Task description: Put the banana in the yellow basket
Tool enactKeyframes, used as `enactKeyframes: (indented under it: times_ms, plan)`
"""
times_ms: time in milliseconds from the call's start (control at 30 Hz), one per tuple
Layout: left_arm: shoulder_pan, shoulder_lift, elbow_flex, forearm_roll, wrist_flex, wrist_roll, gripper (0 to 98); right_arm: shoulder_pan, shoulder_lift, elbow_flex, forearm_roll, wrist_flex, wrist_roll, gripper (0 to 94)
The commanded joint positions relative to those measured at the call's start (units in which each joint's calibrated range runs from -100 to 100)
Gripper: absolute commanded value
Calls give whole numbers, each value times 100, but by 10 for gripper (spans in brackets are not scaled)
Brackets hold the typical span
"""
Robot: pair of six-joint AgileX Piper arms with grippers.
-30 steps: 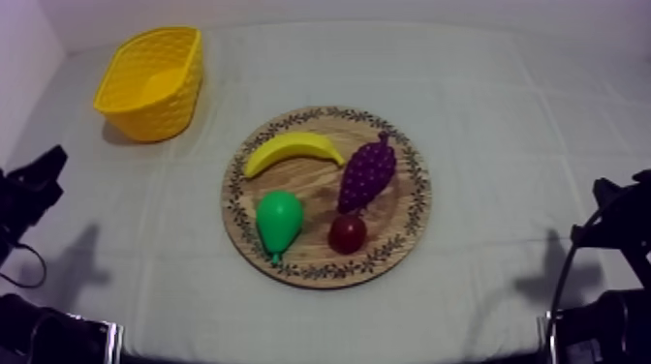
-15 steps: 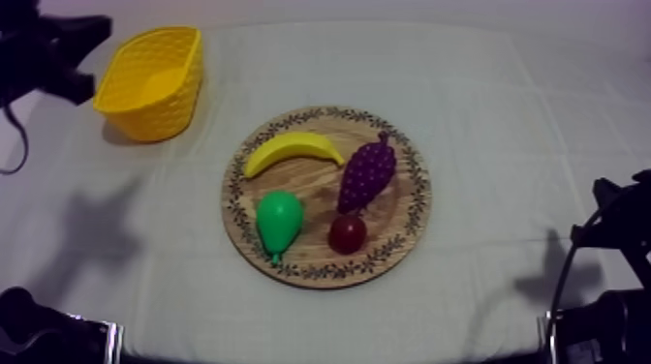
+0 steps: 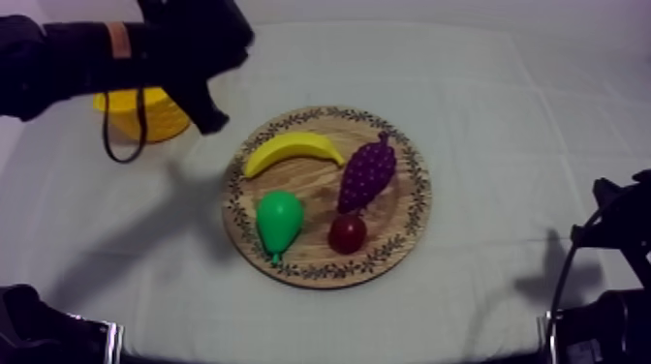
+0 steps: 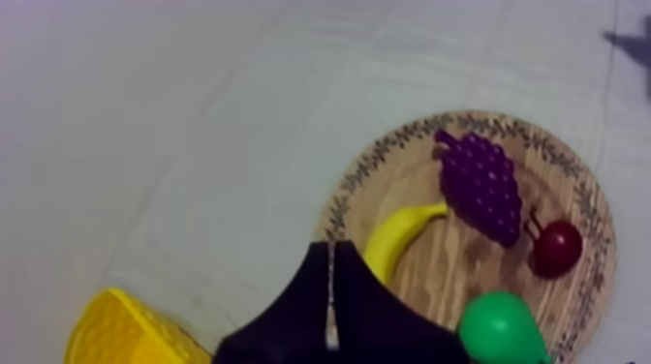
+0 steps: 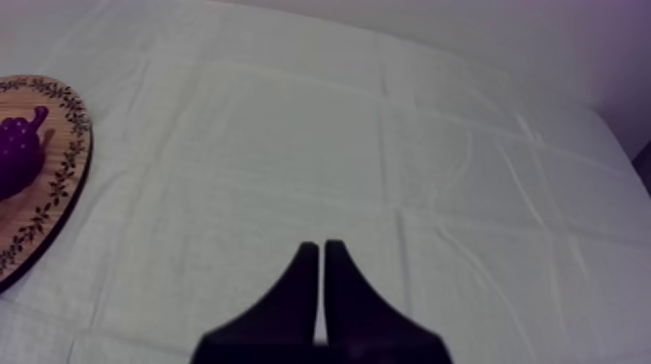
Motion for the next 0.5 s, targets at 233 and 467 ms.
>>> enactKeyframes:
  times_ms: [233,467]
  plan:
    - [59,361,615,-213,45,218,12,-1,-2,2,1,-3,0,3]
    - [154,501,804,-458,230,516,487,-1,-2,2,1,-3,0,3]
